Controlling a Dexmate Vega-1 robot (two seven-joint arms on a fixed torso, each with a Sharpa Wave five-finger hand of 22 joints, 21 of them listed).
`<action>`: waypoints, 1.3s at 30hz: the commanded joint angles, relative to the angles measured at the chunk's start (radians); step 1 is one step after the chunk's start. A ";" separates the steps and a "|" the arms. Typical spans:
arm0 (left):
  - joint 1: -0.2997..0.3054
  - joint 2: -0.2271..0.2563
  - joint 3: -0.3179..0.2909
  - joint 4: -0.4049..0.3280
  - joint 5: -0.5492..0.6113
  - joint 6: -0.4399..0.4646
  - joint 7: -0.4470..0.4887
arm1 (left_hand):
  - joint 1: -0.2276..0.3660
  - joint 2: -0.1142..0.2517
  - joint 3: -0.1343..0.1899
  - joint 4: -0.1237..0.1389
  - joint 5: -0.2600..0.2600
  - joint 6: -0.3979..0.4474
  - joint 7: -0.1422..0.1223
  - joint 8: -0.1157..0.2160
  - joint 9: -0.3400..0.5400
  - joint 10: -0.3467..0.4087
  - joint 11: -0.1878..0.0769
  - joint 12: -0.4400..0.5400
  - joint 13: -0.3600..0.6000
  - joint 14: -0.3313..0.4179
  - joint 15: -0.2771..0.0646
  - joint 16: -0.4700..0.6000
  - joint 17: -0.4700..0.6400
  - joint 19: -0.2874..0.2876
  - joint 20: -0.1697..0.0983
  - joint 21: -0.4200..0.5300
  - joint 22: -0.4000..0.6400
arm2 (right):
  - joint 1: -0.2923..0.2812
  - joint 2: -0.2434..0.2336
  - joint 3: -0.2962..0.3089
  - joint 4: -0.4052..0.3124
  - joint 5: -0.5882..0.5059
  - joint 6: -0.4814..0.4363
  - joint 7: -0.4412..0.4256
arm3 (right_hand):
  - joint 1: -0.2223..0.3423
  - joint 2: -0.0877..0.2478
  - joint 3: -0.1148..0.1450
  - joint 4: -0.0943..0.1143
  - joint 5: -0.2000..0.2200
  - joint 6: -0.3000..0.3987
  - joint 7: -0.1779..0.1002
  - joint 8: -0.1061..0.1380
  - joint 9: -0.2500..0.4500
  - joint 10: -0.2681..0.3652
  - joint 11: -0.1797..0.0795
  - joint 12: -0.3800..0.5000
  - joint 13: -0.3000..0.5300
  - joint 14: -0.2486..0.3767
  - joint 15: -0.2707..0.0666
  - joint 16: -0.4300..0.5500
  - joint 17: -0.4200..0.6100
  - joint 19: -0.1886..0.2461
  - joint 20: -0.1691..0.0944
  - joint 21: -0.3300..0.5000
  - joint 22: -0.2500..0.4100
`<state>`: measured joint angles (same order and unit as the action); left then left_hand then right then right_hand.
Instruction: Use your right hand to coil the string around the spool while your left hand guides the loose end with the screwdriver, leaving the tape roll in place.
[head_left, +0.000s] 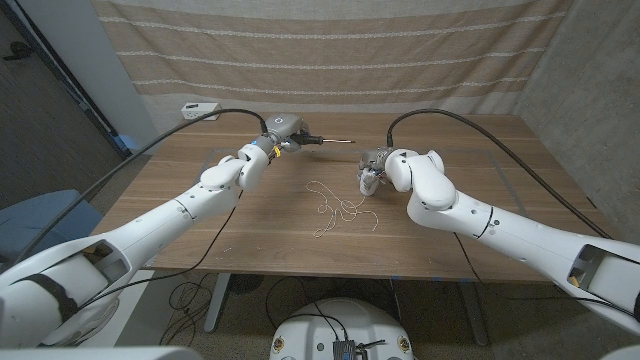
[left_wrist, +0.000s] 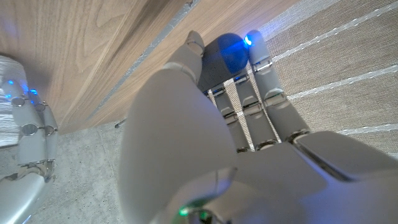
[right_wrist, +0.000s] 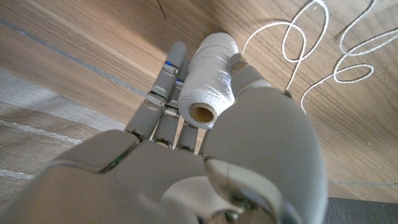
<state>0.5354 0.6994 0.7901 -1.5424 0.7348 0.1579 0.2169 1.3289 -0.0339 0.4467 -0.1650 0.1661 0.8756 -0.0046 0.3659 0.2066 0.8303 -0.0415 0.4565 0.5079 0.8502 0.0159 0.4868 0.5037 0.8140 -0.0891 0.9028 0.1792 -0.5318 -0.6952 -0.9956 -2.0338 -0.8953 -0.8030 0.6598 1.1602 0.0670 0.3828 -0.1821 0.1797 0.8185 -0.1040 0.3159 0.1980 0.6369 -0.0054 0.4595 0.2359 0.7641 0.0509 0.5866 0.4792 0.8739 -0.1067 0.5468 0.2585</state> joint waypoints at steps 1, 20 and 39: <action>0.016 0.006 -0.004 -0.025 0.004 0.020 -0.008 | 0.139 0.147 0.013 0.004 0.007 0.146 0.077 0.004 0.005 0.011 -0.002 -0.005 0.005 0.129 -0.198 0.003 0.006 0.004 -0.113 0.006 0.005 | -0.134 -0.022 0.131 -0.016 0.110 0.155 -0.297 | 0.162 0.116 0.039 0.026 -0.006 0.120 0.098 -0.008 0.008 0.176 0.030 0.076 0.072 0.272 -0.280 0.017 0.041 0.050 -0.083 0.079 0.023; 0.023 0.002 -0.017 -0.020 -0.013 0.008 0.012 | 0.139 0.146 0.014 0.003 0.007 0.149 0.080 -0.002 0.006 0.015 0.001 -0.014 0.010 0.134 -0.195 -0.001 0.009 0.001 -0.114 0.016 0.004 | -0.372 -0.026 0.361 0.051 0.308 0.617 -1.013 | 0.212 0.081 0.026 0.017 -0.004 0.205 0.125 -0.016 0.007 0.248 0.056 0.090 0.044 0.357 -0.281 -0.007 0.065 0.076 -0.106 0.196 0.055; 0.018 -0.003 -0.024 -0.004 -0.042 -0.025 0.024 | 0.140 0.145 0.016 0.002 0.007 0.151 0.079 -0.007 0.007 0.020 0.001 -0.020 0.015 0.135 -0.194 -0.004 0.014 -0.002 -0.114 0.023 0.003 | -0.363 0.044 0.382 0.139 0.242 0.843 -1.260 | 0.222 0.072 0.008 0.025 -0.001 0.226 0.119 -0.029 0.003 0.263 0.044 0.073 0.024 0.377 -0.280 -0.043 0.054 0.058 -0.105 0.252 0.072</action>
<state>0.5600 0.7028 0.7711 -1.5638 0.7151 0.1611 0.2321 1.3292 -0.0342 0.4521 -0.1702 0.1662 0.8852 -0.0072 0.3584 0.2126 0.8411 -0.0415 0.4429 0.5183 0.8557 0.0101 0.4802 0.5126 0.8144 -0.0890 0.9215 0.1787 -0.9025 -0.6882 -0.6342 -1.9397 -0.6471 -0.1007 -0.4680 1.2298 -0.0026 0.3814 -0.1737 0.1742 0.9293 -0.0911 0.2903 0.1990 0.6673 0.0035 0.5294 0.2360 0.8149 0.0728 0.5496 0.5325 0.9439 -0.1254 0.7891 0.3272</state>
